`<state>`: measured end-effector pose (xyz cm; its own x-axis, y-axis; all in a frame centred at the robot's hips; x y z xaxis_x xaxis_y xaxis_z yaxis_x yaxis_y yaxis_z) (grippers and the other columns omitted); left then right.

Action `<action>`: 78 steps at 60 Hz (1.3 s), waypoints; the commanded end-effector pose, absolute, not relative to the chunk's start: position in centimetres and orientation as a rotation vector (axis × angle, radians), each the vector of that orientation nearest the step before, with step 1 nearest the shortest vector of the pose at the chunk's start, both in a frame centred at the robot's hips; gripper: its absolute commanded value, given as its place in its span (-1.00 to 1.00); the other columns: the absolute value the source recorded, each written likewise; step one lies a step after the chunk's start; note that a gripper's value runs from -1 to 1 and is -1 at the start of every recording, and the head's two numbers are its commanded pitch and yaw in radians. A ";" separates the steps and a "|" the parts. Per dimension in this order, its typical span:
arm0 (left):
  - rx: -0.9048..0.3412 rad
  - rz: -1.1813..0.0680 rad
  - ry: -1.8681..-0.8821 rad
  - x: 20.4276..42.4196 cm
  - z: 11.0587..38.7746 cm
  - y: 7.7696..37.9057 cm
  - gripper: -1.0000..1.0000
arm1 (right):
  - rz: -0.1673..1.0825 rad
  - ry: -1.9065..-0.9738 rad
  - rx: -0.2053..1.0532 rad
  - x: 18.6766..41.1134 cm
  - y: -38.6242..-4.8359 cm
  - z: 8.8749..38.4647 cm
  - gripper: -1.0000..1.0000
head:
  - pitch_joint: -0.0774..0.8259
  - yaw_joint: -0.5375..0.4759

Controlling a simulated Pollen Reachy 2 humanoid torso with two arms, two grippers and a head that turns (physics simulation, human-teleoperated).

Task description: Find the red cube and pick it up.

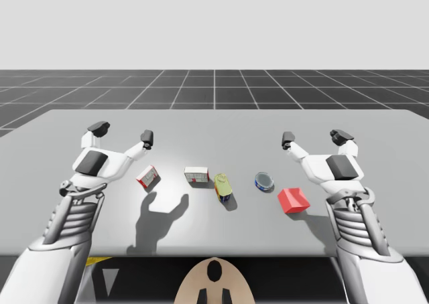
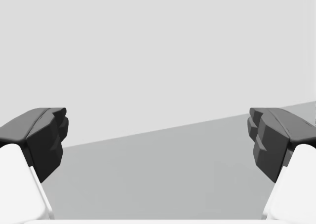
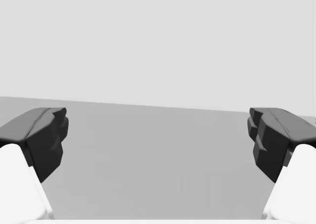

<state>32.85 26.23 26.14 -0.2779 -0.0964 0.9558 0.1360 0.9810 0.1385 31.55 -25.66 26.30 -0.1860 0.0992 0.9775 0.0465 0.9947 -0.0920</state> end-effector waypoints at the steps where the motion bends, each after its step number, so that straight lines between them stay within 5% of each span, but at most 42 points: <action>1: -0.036 -0.228 -1.844 32.6 26.3 26.2 -1.00 | 0.042 -1.751 -0.118 31.4 -25.4 26.4 -1.00 | 0.75 -0.68; 18: -0.039 -0.226 -1.838 32.5 26.2 26.0 -1.00 | 0.005 -1.711 -0.104 28.8 -25.3 27.9 -1.00 | 0.78 -0.75; 34: -0.038 -0.224 -1.820 32.5 26.0 25.9 -1.00 | 0.023 -1.611 -0.024 21.3 -24.4 27.7 -1.00 | 0.80 -0.76; 45: -0.039 -0.225 -1.813 32.7 25.8 25.8 -1.00 | 0.056 -1.596 0.008 18.2 -24.4 26.0 -1.00 | 0.80 -0.77; 58: -0.037 -0.229 -1.806 32.8 25.6 25.6 -1.00 | 0.046 -1.539 0.049 17.1 -24.2 22.6 -1.00 | 0.80 -0.76; 78: -0.031 -0.234 -1.795 33.0 25.4 25.5 -1.00 | 0.048 -1.475 0.045 18.8 -24.4 18.3 -1.00 | 0.81 -0.75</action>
